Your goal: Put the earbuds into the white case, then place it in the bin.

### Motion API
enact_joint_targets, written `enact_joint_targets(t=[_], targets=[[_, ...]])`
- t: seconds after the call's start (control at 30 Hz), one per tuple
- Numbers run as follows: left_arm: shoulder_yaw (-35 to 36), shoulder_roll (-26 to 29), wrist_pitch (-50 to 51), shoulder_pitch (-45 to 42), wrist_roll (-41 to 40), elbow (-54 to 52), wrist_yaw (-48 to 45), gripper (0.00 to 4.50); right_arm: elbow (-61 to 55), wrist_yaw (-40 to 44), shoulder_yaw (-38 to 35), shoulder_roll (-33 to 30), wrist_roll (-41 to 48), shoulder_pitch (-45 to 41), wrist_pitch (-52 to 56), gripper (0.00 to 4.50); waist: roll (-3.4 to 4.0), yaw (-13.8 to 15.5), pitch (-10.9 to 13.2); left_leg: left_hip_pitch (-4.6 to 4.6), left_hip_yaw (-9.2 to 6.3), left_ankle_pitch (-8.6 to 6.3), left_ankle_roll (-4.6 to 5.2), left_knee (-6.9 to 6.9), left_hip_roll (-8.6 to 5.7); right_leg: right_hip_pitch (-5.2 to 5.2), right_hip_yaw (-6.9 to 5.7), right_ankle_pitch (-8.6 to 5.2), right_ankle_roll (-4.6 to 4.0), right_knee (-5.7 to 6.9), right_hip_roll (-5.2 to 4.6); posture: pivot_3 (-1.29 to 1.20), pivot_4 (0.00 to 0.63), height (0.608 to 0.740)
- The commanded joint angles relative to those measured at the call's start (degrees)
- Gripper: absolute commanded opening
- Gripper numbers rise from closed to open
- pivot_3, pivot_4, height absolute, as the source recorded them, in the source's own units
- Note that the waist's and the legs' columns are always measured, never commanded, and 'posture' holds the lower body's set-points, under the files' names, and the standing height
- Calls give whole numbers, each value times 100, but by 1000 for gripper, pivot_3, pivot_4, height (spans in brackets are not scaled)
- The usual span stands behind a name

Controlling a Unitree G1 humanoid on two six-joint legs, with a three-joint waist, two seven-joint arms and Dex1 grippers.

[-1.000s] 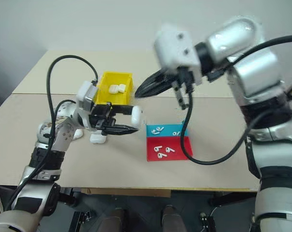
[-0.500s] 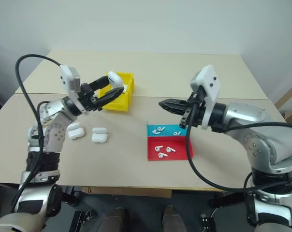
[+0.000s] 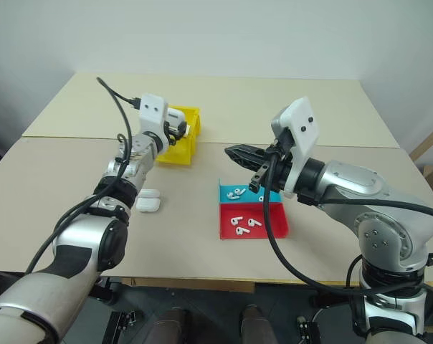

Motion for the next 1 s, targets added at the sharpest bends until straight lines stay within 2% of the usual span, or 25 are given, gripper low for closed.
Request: enact_joint_targets(t=[0.03,0.2,0.27,0.43,0.53,0.63,0.8,1.0], targets=[[153,121,-233,-240,-46,62,71,4450,-247,-109,-213,-60,214,-49,-99,0,0,0,0,1,0,0,0,0,0,1,0,0,0,1,0,0,150,740],[290,365,-390,-42,-215,-598,-449,4450,-390,-186,-347,-90,493,67,-175,0,0,5,0,-2,-2,0,0,-1,1,0,-1,0,0,1,0,0,150,740],[339,532,-244,212,-435,-1223,-1037,4450,-403,-212,-375,-76,629,74,-205,0,0,4,0,-3,-1,0,0,-2,1,0,-1,0,0,1,0,0,150,740],[200,1146,535,1511,-1145,-3792,-2792,4450,-327,-17,-302,-128,549,282,-430,0,4,-62,-2,7,0,1,-1,-7,4,1,2,0,-1,4,1,0,150,740],[197,1757,1118,2678,-1937,-5636,-4011,4450,-203,363,-219,-270,43,758,-877,0,4,-107,-3,8,0,2,-3,-8,7,5,2,0,-1,5,1,0,150,740],[434,2387,1824,3610,-2771,-6848,-4832,4450,-38,865,-211,-547,-468,1305,-1383,0,4,-121,-2,9,1,2,-3,-8,8,5,1,0,-1,3,0,0,150,740],[965,3265,2666,4747,-3899,-7909,-5719,4450,245,1911,-441,-1063,-863,2000,-2090,0,4,-126,-2,28,6,2,-3,-7,13,18,2,-1,-2,4,3,0,150,740],[1470,3899,3134,5402,-4632,-8637,-6153,4450,475,2942,-802,-1625,-901,2466,-2505,0,4,-120,-2,31,9,2,-3,-7,18,23,1,-3,-3,-2,6,0,150,740]])
